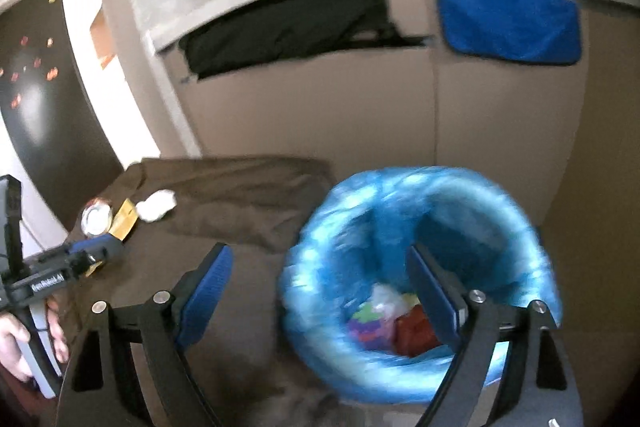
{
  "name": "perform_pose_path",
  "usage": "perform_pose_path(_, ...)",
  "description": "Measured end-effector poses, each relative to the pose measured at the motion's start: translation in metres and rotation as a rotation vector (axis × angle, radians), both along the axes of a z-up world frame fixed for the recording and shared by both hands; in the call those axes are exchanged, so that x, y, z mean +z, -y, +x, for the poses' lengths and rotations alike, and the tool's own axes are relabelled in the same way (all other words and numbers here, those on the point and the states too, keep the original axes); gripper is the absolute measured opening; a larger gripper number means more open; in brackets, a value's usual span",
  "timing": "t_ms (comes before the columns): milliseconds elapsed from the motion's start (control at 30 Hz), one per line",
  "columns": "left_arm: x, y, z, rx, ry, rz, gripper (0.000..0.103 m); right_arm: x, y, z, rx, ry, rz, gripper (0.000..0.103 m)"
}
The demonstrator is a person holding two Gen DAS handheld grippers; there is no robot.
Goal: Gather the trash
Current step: 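Move the left gripper toward the red can while the right grasps the yellow card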
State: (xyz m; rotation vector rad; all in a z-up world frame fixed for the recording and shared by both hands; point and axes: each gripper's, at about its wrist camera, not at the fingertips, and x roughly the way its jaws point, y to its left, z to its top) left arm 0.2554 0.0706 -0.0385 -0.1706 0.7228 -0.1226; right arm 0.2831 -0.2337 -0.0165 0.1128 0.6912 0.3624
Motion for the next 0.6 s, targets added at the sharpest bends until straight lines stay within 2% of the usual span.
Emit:
perform_pose_path(167,0.002,-0.080,-0.019,0.118,-0.006,-0.020,0.040,0.004,-0.064,0.010,0.111,-0.072,0.023,0.076)
perform_pose_path(367,-0.011,-0.159,-0.033,0.213,-0.039,-0.050,0.040,0.016,-0.168,0.016,0.272,-0.040,-0.029,0.075)
perform_pose_path(467,-0.023,-0.190,-0.041,0.254,-0.063,-0.057,0.040,0.012,-0.221,0.018,0.355,-0.051,-0.058,0.075)
perform_pose_path(500,-0.026,-0.197,-0.045,0.268,-0.066,-0.061,0.040,0.007,-0.239,0.020,0.377,-0.076,-0.066,0.073)
perform_pose_path(600,-0.037,-0.222,-0.057,0.320,-0.076,-0.105,0.040,-0.018,-0.283,0.029,0.415,-0.209,-0.033,0.060)
